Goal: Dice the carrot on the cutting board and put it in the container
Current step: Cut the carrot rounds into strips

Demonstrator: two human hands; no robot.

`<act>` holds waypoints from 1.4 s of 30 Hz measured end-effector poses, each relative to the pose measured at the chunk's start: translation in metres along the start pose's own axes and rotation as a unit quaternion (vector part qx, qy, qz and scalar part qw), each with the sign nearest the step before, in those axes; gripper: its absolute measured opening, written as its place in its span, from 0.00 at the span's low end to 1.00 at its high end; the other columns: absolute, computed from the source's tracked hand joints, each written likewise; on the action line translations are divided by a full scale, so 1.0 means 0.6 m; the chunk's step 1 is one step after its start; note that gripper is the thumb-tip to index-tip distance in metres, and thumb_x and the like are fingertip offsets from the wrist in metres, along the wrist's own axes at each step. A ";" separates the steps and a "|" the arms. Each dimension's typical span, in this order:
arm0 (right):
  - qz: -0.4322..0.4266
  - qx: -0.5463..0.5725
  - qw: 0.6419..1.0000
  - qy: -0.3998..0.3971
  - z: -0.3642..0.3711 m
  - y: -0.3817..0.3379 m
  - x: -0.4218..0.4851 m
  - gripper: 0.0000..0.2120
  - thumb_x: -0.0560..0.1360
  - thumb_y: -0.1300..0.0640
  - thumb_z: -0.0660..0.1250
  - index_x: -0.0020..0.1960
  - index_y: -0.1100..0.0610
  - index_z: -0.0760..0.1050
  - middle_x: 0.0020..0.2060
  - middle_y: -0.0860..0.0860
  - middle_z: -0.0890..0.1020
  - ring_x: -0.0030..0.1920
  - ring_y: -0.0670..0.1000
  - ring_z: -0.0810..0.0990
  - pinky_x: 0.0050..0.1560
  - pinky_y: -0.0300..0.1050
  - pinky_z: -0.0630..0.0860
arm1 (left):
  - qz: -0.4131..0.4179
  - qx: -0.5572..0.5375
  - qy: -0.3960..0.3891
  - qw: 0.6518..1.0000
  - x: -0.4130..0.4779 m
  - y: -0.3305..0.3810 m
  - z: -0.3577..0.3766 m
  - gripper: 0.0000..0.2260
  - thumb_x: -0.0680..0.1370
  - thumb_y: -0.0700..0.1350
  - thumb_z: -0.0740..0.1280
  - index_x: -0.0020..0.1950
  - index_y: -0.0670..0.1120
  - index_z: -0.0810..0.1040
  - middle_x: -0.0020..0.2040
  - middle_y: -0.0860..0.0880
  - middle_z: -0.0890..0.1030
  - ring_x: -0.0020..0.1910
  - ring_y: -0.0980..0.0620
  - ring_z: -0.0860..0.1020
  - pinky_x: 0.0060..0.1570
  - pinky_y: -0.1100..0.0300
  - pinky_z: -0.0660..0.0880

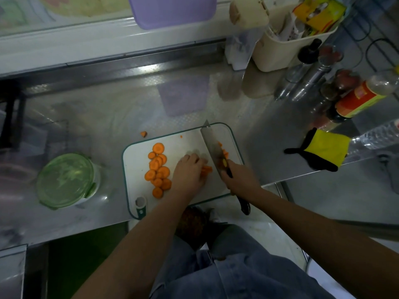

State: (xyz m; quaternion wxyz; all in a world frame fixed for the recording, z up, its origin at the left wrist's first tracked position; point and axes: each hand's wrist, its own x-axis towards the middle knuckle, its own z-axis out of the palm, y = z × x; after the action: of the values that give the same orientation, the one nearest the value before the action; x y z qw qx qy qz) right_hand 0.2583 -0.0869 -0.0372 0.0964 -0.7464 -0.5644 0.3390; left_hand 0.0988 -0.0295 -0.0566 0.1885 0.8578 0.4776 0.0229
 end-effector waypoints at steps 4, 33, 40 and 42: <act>-0.013 -0.006 1.000 0.019 -0.005 -0.005 0.001 0.07 0.79 0.54 0.57 0.50 0.58 0.70 0.33 0.55 0.77 0.30 0.53 0.74 0.33 0.46 0.70 | -0.019 -0.012 0.015 1.000 0.008 0.004 0.009 0.07 0.74 0.44 0.68 0.49 0.44 0.81 0.48 0.42 0.77 0.50 0.41 0.74 0.45 0.51 0.70; -0.034 -0.094 0.995 0.010 0.025 -0.029 -0.009 0.07 0.78 0.56 0.57 0.54 0.59 0.68 0.37 0.55 0.75 0.35 0.55 0.71 0.34 0.46 0.64 | -0.023 -0.053 0.061 0.996 0.000 -0.007 0.018 0.06 0.69 0.41 0.72 0.44 0.49 0.86 0.40 0.45 0.79 0.42 0.41 0.76 0.35 0.53 0.75; -0.046 -0.043 0.997 0.049 0.012 -0.029 0.000 0.09 0.79 0.57 0.57 0.55 0.61 0.71 0.33 0.56 0.75 0.32 0.56 0.71 0.33 0.47 0.64 | -0.045 -0.066 0.068 0.995 0.004 -0.009 0.023 0.05 0.69 0.41 0.73 0.43 0.49 0.87 0.40 0.45 0.80 0.42 0.42 0.76 0.37 0.54 0.74; -0.056 -0.042 0.996 0.047 0.005 -0.031 -0.003 0.07 0.78 0.58 0.58 0.53 0.60 0.70 0.31 0.54 0.72 0.31 0.55 0.70 0.33 0.47 0.65 | -0.060 -0.067 0.058 0.994 0.005 -0.009 0.025 0.05 0.70 0.41 0.73 0.44 0.48 0.86 0.42 0.45 0.80 0.46 0.42 0.76 0.40 0.52 0.74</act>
State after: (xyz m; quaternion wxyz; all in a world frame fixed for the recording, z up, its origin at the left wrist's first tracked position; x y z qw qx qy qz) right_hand 0.2417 -0.0825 -0.0290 0.1104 -0.7321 -0.6140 0.2735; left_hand 0.0995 -0.0290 -0.0728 0.2185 0.8103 0.5356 0.0935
